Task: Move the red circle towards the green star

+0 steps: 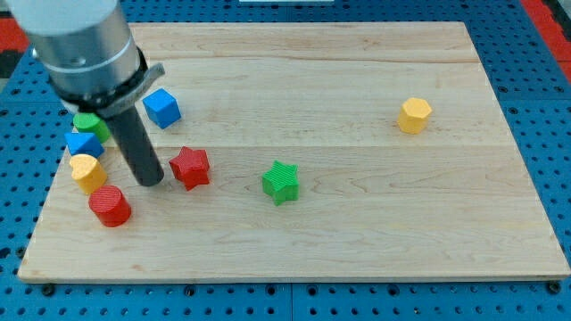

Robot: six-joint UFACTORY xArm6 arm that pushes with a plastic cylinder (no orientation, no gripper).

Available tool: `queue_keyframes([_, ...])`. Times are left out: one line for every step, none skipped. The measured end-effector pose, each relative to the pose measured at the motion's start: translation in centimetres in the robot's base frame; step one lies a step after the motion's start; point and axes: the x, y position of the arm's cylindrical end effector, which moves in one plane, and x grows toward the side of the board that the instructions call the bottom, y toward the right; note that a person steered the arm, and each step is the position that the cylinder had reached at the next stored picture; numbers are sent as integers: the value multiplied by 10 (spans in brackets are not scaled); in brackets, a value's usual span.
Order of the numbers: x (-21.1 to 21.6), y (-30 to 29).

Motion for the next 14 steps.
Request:
queue_keyframes([-9, 128])
queue_keyframes([-21, 197])
queue_keyframes([-36, 261])
queue_keyframes([-36, 262])
queue_keyframes([-35, 185])
queue_keyframes([-44, 58])
queue_keyframes([42, 12])
queue_keyframes([109, -5])
queue_keyframes([84, -91])
queue_keyframes([43, -76])
queue_keyframes([27, 4])
queue_keyframes([41, 25])
queue_keyframes([33, 74])
queue_keyframes([44, 99])
